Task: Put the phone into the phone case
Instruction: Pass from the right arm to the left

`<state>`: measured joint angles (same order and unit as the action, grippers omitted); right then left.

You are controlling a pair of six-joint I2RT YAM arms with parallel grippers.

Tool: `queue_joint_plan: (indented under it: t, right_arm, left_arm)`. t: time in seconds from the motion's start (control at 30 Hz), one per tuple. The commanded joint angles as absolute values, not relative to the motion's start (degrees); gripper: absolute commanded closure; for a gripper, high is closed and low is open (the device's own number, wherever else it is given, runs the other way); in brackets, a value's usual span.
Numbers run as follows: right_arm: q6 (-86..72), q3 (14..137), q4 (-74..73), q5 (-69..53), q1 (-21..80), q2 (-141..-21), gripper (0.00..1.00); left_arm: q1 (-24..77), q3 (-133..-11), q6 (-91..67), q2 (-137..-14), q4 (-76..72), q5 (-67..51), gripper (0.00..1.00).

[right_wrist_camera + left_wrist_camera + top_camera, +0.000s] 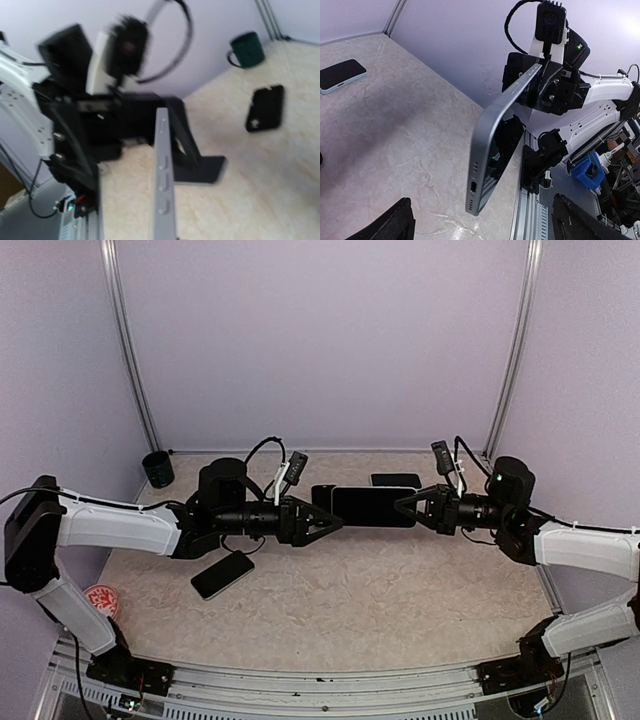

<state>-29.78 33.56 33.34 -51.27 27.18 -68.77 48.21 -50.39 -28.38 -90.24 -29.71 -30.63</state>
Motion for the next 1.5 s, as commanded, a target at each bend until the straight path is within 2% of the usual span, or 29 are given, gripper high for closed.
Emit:
queue_joint_plan:
  t: [0.0, 0.57, 0.93, 1.2, 1.33, 1.47]
  right_arm:
    - [-32.08, 33.07, 42.33, -54.17, 26.96, -68.31, 1.00]
    - [-33.34, 34.13, 47.28, -52.60, 30.64, -75.53, 1.00]
    - [-33.66, 34.27, 49.71, -51.68, 31.72, -78.71, 1.00]
    - [-34.87, 34.01, 51.90, -50.95, 31.90, -79.98, 1.00]
    - [-35.06, 34.01, 52.19, -50.93, 31.90, -80.29, 1.00]
    - [-35.24, 33.93, 52.42, -50.77, 31.85, -80.48, 1.00]
  left_arm:
    - [48.07, -51.17, -31.04, -91.46, -34.63, -33.92, 0.08]
    - [49.07, -52.78, -36.66, -94.99, -41.78, -36.48, 0.14]
    - [49.39, -53.26, -37.79, -95.54, -43.80, -38.33, 0.26]
    - [49.65, -53.26, -38.28, -96.15, -44.81, -38.77, 0.44]
    - [49.65, -53.00, -38.40, -96.20, -45.10, -38.69, 0.55]
    - [49.65, -53.00, -38.32, -96.11, -45.18, -38.71, 0.72]
